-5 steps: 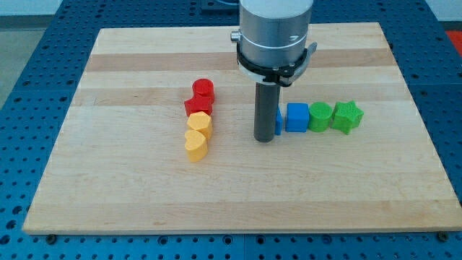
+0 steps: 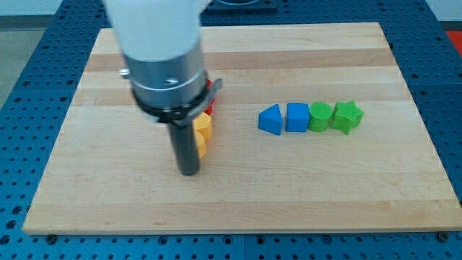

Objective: Move the red star closer to the blue triangle

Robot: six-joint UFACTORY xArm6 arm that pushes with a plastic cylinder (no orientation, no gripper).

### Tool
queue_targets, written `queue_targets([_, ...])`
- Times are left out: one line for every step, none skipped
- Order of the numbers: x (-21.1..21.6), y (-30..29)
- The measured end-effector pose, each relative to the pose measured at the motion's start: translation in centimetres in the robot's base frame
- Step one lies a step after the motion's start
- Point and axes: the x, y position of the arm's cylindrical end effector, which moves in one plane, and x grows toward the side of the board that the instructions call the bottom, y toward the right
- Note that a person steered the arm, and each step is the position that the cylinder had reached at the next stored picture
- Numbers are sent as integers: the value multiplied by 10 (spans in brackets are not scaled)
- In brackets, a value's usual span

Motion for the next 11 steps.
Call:
queue_targets([-22,-28])
queue_targets([-51,-36])
queue_targets([-71,-36])
queue_targets([-85,-33])
queue_targets([-96,-19])
queue_targets([-106,-2])
queue_targets([-107,13])
queue_targets([-112,29])
queue_targets([-113,47])
queue_targets([-114,59])
queue_targets([-115,70])
